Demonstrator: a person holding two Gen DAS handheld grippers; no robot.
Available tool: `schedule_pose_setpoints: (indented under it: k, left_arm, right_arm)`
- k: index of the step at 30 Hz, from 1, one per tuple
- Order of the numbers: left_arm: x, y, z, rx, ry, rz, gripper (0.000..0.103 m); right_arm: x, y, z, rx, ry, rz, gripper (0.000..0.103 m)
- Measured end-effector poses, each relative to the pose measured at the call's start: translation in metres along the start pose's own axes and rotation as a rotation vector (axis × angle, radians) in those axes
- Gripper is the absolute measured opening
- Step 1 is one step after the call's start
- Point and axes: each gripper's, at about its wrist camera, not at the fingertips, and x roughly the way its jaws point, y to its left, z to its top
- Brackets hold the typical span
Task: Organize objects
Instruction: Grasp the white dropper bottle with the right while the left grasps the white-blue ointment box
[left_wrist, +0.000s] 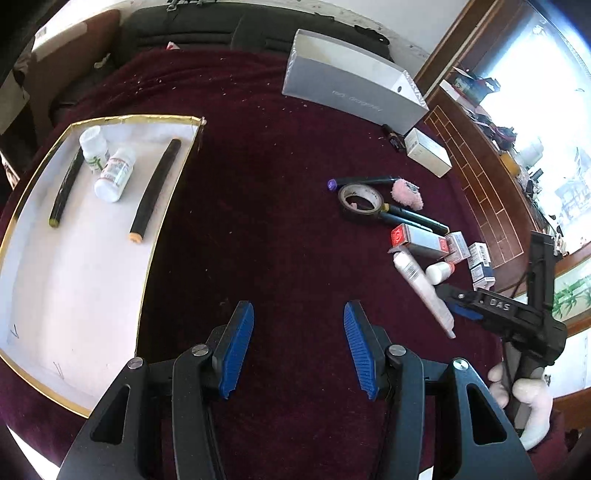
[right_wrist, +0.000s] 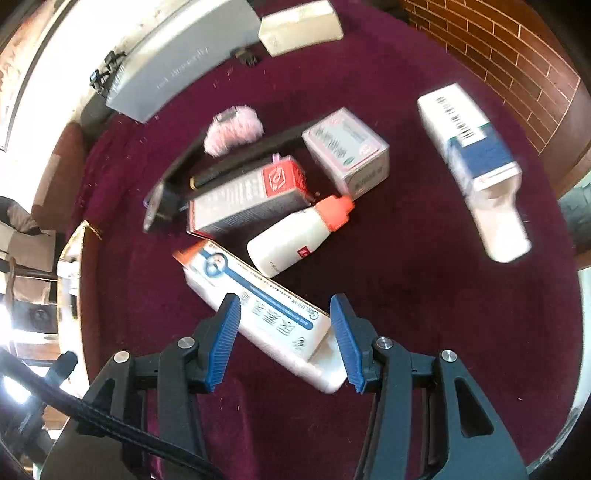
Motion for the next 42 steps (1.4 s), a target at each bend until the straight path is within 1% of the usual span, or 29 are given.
schedule_pose_setpoints:
  k: [3,5,7,9,11,13,15,17,19,23,25,26,27,28,29,30,34,37,40,42]
  left_arm:
    - [0.003,0.005,-0.004,-0.023,0.004,0.008,0.045]
    - [0.006,0.009,-0.005,-0.039,0.013,0.015,0.045]
    - [0.009,0.011,-0.006,-0.052,0.017,0.012,0.045]
    - [0.013,0.01,-0.008,-0.055,0.02,0.012,0.045]
    - [0.018,0.006,-0.009,-0.043,0.025,0.003,0.045]
    - [0.025,-0.002,-0.01,-0.027,0.043,-0.011,0.045]
    - [0.033,-0.012,-0.012,-0.013,0.071,-0.046,0.045]
    - [0.037,-0.021,-0.014,0.001,0.085,-0.063,0.045]
    - [0.037,-0.027,-0.015,0.02,0.089,-0.069,0.045]
    - [0.036,-0.029,-0.014,0.028,0.087,-0.066,0.045]
    - [0.038,-0.031,-0.013,0.033,0.09,-0.058,0.045]
    - [0.04,-0.033,-0.013,0.034,0.095,-0.06,0.045]
    - [0.042,-0.035,-0.013,0.036,0.098,-0.062,0.045]
    - [0.043,-0.038,-0.013,0.041,0.1,-0.061,0.045]
    - [0.046,-0.042,-0.014,0.052,0.099,-0.058,0.045]
    - [0.048,-0.046,-0.014,0.064,0.097,-0.055,0.045]
    - [0.061,-0.067,-0.014,0.118,0.09,-0.043,0.045]
    - [0.072,-0.081,-0.013,0.147,0.09,-0.032,0.045]
    - [0.083,-0.096,-0.013,0.195,0.075,0.008,0.045]
    - [0.089,-0.106,-0.014,0.232,0.057,0.045,0.047]
  right_arm:
    - [0.012,0.017,-0.006,-0.028,0.046,0.072,0.049]
    - [0.018,0.04,-0.014,-0.104,0.103,0.137,0.049]
    - [0.019,0.056,-0.02,-0.147,0.152,0.224,0.049]
    - [0.011,0.057,-0.019,-0.141,0.133,0.256,0.049]
    - [0.002,0.044,-0.013,-0.097,0.097,0.229,0.049]
    - [-0.002,0.025,-0.005,-0.044,0.064,0.174,0.049]
    - [-0.003,0.003,0.003,0.037,0.048,0.139,0.049]
    - [-0.004,-0.011,0.009,0.106,0.033,0.121,0.049]
    - [-0.004,-0.023,0.014,0.175,0.024,0.128,0.049]
    - [0.004,-0.025,0.031,0.26,0.013,0.127,0.049]
    - [0.011,-0.019,0.039,0.278,0.015,0.099,0.05]
    - [0.01,-0.016,0.042,0.28,0.002,0.081,0.05]
    - [0.011,-0.012,0.046,0.272,-0.005,0.053,0.045]
    - [0.014,-0.006,0.05,0.253,-0.007,0.02,0.032]
    - [0.013,-0.005,0.052,0.232,-0.006,-0.003,0.028]
    - [0.014,-0.001,0.053,0.207,-0.001,-0.023,0.026]
    - [0.009,0.006,0.041,0.109,0.017,-0.067,0.025]
    - [0.003,-0.004,0.03,0.085,0.037,-0.068,0.025]
    - [-0.004,-0.013,0.019,0.071,0.045,-0.083,0.025]
    - [-0.007,-0.019,0.013,0.074,0.05,-0.084,0.025]
